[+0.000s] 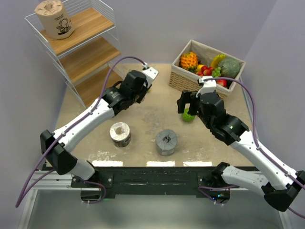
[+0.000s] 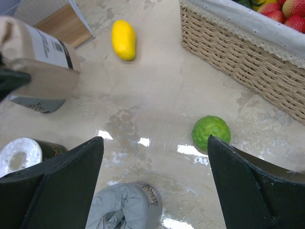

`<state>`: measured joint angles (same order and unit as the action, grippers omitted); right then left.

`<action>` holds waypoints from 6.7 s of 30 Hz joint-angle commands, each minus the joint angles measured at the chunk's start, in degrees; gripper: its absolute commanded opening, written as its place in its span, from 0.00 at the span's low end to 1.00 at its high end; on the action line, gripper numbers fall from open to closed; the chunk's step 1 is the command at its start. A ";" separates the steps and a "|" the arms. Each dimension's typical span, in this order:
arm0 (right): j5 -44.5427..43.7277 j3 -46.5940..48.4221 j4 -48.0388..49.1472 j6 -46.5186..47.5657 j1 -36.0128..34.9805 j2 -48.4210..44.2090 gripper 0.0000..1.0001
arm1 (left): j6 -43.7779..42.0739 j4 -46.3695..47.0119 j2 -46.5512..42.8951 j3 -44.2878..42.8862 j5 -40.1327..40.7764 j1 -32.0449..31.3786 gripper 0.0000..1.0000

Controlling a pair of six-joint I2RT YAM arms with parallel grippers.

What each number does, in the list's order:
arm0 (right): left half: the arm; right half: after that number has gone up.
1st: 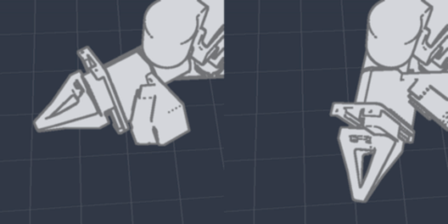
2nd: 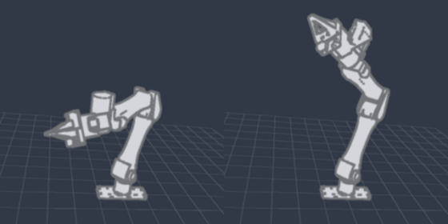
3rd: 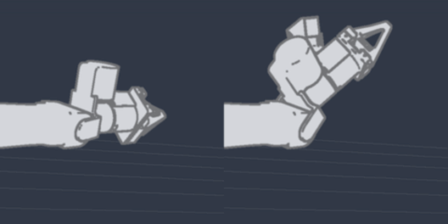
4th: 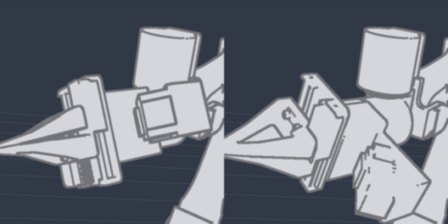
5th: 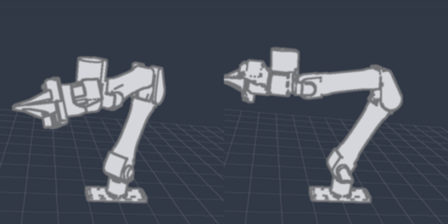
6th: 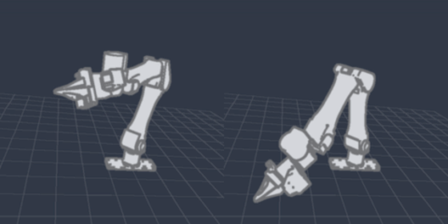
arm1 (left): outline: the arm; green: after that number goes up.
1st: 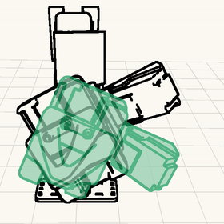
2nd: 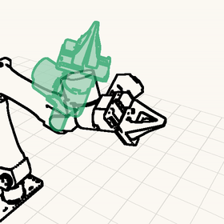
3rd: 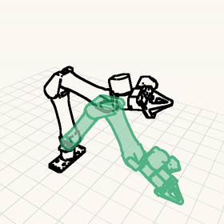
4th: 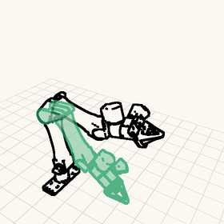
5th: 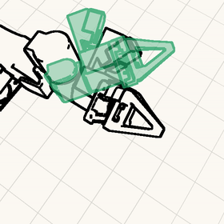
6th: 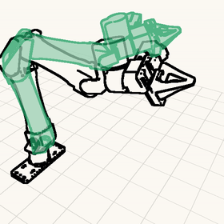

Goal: Place and organize the paper towels onto the shelf

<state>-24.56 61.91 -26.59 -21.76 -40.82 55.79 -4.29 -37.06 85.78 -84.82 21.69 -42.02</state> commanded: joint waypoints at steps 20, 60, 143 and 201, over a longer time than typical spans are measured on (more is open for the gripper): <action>-0.32 9.99 -4.70 2.95 -0.14 -0.94 0.93 | -27.26 17.10 0.09 -29.79 18.57 4.74 0.37; 2.58 15.87 -4.88 1.89 -0.14 -0.51 0.93 | -36.49 29.94 17.84 -42.09 9.42 23.30 0.46; 9.44 -0.38 -2.33 -1.35 -0.05 -8.86 0.89 | 11.59 6.73 0.97 14.67 0.63 19.78 0.75; 8.04 4.27 -3.82 -2.59 -0.14 -8.95 0.87 | 9.83 7.97 2.47 15.04 7.65 18.83 0.39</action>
<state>-14.06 64.14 -30.30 -23.53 -40.86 47.46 6.37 -28.45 92.07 -65.76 27.11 -21.87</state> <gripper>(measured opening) 0.876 0.409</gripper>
